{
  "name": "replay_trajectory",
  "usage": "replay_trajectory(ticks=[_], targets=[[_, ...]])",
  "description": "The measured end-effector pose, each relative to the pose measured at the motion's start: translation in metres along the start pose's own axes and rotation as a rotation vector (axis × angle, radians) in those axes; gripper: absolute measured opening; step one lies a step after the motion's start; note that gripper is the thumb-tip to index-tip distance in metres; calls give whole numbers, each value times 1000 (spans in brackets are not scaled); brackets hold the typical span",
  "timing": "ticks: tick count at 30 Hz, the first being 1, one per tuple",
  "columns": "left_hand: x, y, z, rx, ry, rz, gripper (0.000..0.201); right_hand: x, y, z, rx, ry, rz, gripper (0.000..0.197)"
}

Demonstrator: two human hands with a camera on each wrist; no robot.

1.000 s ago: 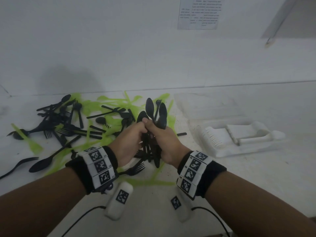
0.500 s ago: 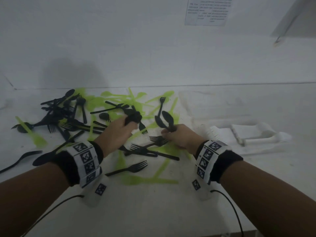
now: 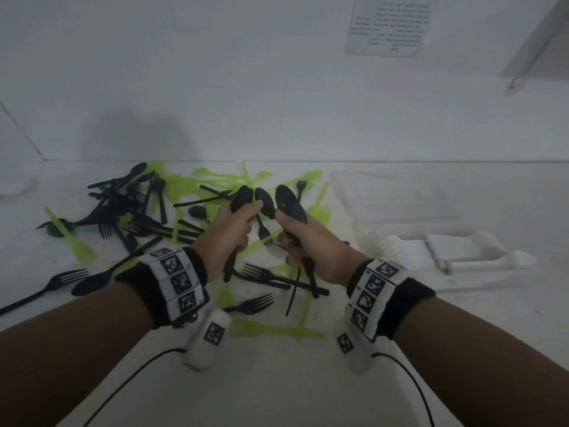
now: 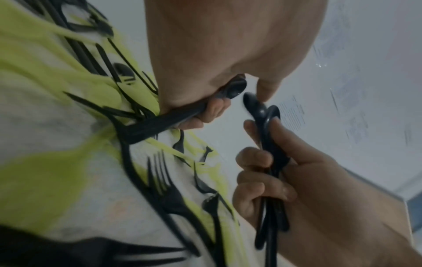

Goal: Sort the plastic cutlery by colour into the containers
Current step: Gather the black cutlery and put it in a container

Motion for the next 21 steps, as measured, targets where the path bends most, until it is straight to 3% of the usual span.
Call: replay_trajectory(ticks=[3, 6, 9, 13, 17, 21], targets=[[-4, -10, -7, 78, -23, 44, 48, 0, -10, -1, -122, -6, 3, 23], [-5, -20, -8, 72, -33, 5, 51, 1, -13, 2, -115, 86, -80, 20], [-4, -29, -8, 66, -26, -29, 49, 1, -12, 6, 116, 244, -169, 13], [-8, -36, -12, 116, 2, -47, 55, 3, -15, 1, 268, 310, -135, 30], [-11, -36, -19, 226, 38, 11, 34, 6, -18, -3, 300, 313, -114, 32], [-11, -32, -23, 200, 2, 105, 35, 6, -15, -2, 369, 312, -111, 32]])
Point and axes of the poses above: each hand's wrist, its own x-axis away from the middle knuckle, its own y-axis out of the back of the hand, z = x × y, the point moved 3 cm from there along -x, towards the middle knuckle, and after that the axes turned 11 degrees about -x, right-handed, at the moved point
